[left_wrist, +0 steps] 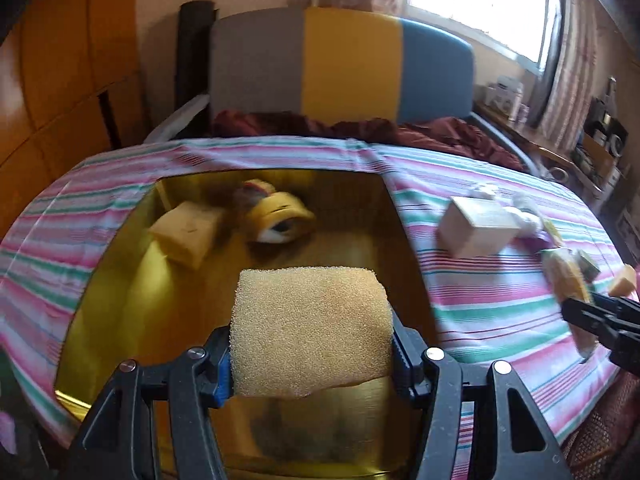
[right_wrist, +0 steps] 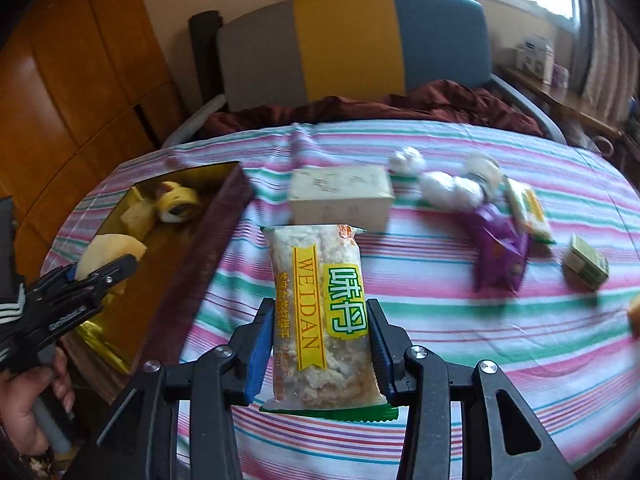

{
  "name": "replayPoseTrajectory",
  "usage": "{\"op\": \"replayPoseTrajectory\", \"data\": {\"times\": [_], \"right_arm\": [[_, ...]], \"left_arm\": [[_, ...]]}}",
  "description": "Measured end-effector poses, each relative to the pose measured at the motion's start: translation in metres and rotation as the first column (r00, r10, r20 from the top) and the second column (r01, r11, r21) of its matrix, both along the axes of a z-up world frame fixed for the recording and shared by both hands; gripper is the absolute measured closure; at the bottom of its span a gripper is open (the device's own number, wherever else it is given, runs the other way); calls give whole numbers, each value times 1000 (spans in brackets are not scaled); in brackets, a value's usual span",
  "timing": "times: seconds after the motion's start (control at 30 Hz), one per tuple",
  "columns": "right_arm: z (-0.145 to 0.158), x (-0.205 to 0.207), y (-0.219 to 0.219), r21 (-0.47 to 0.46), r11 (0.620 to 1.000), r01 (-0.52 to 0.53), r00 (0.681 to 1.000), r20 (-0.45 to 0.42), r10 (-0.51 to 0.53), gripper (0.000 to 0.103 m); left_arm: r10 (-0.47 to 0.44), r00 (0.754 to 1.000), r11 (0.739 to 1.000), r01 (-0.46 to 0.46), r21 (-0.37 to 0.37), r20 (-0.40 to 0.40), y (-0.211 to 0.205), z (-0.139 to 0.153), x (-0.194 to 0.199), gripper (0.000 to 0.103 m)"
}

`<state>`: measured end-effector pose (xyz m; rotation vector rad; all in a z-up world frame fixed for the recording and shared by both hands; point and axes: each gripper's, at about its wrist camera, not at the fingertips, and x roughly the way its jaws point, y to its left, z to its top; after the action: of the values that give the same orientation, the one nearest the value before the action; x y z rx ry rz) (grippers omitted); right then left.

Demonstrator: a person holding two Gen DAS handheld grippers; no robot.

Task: Organize objects
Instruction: 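Carry the sponge into the gold tray and open the left gripper while the right gripper carries the bag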

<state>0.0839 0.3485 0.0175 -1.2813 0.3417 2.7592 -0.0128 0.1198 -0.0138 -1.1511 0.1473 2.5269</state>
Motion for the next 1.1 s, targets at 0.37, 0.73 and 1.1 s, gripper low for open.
{"op": "replayPoseTrajectory", "data": {"times": [0.37,0.73,1.1], "right_arm": [[18,-26,-61,-8,993,-116,992,-41,116,58],[18,-45,-105,-12,979,-204,978,-42,203,58],[8,-61,-131,-18,965,-260,966,-9,260,58]], "left_arm": [[107,994,993,-105,-56,33,-50,-13,-31,42],[163,981,983,-152,-103,103,-74,-32,-70,41],[240,959,971,-234,-54,150,-103,-34,-100,24]]}}
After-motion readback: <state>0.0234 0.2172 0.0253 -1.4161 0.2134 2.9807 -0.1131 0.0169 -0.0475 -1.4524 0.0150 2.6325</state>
